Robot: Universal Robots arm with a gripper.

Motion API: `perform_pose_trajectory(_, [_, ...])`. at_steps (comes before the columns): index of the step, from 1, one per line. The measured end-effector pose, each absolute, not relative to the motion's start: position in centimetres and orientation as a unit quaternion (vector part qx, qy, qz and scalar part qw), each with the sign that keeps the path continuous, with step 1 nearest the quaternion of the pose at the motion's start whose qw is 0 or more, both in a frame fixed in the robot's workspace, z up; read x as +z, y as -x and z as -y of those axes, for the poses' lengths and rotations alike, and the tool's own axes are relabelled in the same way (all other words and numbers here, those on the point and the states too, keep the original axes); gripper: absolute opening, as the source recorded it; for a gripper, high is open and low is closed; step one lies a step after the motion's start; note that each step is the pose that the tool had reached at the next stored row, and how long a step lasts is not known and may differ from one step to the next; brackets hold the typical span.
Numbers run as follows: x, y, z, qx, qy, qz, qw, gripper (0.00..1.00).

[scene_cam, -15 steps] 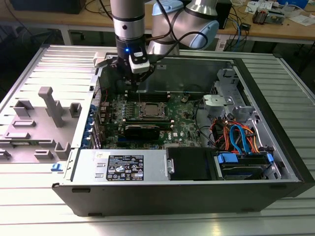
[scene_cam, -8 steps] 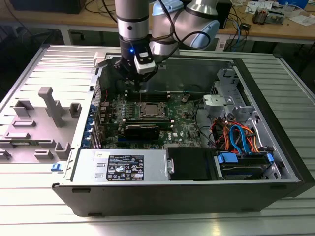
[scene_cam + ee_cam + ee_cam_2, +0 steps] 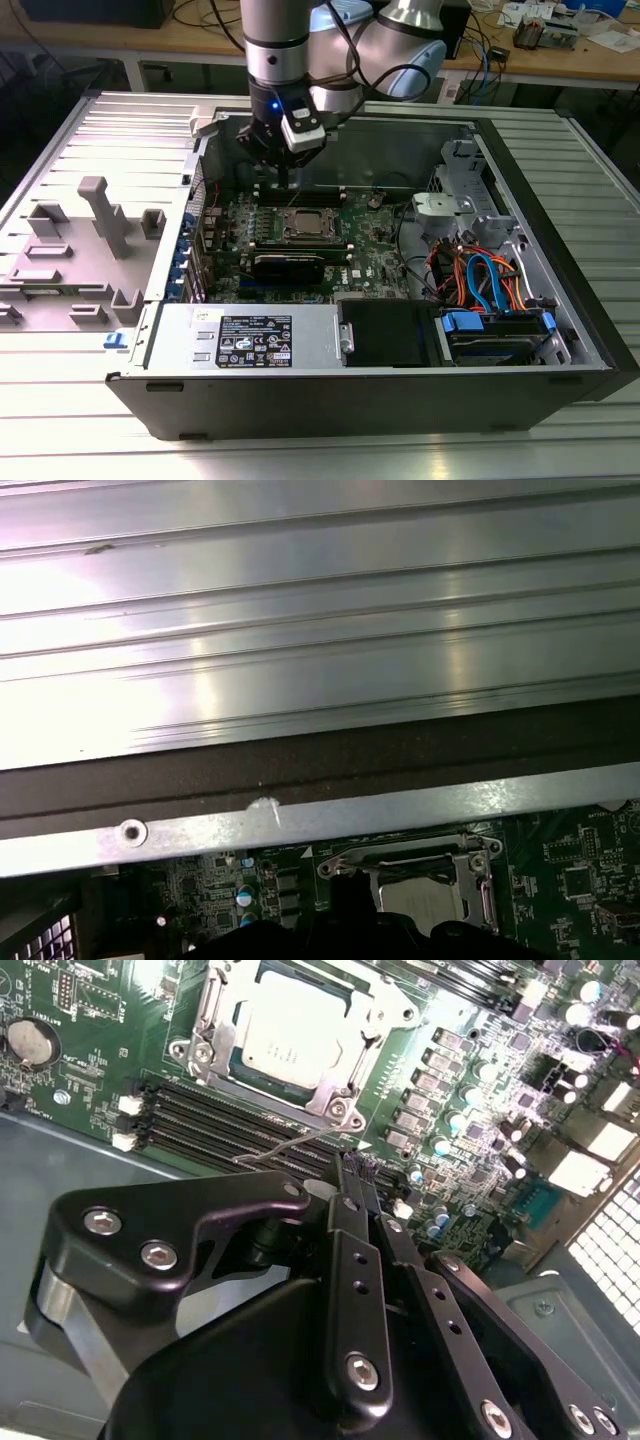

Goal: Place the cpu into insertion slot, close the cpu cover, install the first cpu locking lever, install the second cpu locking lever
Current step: 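Install the first cpu locking lever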

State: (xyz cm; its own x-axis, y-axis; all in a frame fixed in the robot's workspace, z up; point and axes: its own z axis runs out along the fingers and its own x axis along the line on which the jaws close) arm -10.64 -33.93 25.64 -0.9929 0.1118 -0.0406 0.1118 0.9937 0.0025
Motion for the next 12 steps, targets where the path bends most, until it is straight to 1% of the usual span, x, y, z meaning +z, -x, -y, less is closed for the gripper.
perform_pose_trajectory(12, [25.26, 10.44, 33.88, 0.002, 0.011, -1.000, 0.020, 0.11])
